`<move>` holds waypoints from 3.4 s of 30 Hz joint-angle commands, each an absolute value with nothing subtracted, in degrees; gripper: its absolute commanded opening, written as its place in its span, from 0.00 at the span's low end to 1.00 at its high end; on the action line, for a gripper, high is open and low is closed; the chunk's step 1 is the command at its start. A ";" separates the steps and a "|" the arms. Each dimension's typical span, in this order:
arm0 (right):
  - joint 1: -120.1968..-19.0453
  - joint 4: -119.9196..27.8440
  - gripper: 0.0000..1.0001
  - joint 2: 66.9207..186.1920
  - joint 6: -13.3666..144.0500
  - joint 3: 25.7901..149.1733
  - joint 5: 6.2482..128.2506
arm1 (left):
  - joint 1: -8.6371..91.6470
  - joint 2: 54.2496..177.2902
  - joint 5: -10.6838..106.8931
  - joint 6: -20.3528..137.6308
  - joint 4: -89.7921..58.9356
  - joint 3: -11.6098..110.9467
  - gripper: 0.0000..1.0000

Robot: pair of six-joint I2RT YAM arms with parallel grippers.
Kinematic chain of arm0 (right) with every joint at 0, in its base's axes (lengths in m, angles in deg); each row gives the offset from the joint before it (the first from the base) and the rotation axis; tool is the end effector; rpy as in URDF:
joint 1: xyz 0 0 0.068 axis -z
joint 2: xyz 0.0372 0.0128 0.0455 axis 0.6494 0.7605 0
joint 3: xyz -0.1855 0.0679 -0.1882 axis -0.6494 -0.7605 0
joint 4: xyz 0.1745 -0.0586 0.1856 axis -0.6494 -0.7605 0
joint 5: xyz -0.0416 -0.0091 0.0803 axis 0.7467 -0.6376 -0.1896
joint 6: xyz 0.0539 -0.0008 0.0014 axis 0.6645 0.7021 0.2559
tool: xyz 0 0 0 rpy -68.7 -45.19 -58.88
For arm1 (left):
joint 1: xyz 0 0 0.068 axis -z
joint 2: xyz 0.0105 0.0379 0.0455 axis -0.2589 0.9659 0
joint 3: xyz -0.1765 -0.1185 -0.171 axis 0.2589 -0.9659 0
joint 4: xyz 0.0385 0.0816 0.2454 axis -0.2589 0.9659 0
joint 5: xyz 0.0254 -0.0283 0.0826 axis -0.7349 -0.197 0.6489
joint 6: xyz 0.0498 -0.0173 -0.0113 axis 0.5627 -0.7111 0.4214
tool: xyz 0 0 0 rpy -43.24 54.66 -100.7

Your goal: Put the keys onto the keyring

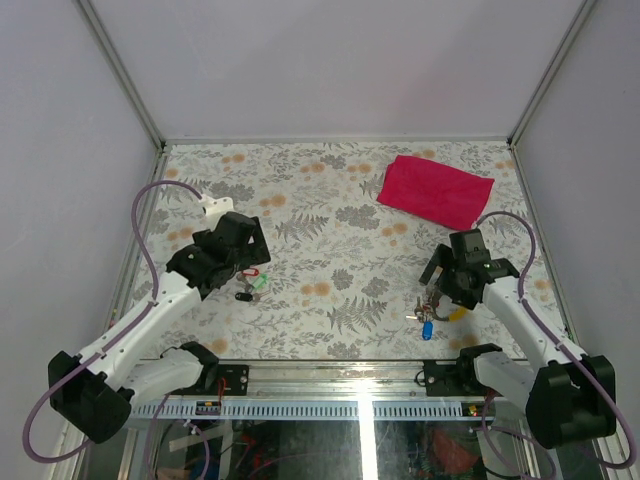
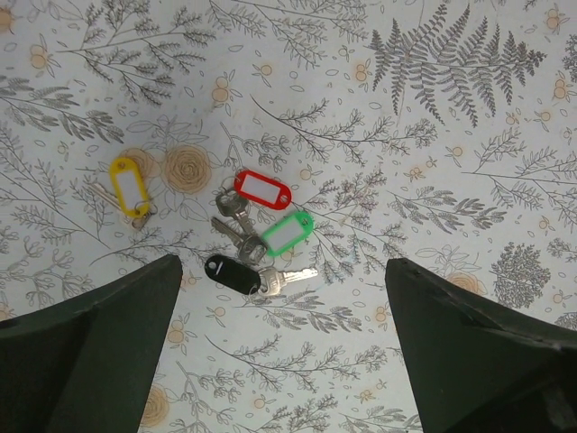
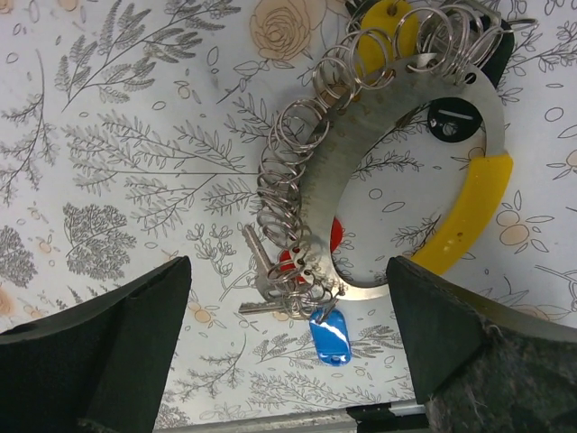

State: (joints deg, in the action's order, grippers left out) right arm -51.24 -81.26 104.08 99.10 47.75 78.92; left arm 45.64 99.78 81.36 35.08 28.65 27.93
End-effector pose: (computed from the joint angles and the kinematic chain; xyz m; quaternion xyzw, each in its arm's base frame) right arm 0.1860 0.0327 0.2063 0.2568 0.9271 0.0869 0.2590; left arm 0.1831 -0.0909 0.2793 -0.1084 0.9166 -0.0058 0.3847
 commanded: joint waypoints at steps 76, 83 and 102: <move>-75.46 -54.57 0.97 121.91 84.01 55.19 77.45 | 45.33 97.88 83.40 37.96 27.28 28.21 1.00; -75.39 -59.19 0.97 124.75 80.16 56.26 71.05 | 45.43 97.73 83.26 37.95 27.16 28.21 1.00; -74.51 -61.09 1.00 130.28 83.93 57.14 75.76 | 46.38 97.40 83.52 37.79 27.53 28.12 1.00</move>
State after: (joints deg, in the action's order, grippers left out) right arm -74.93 -59.35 129.85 82.54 54.65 73.17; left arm 46.12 97.95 82.34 37.86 28.74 27.93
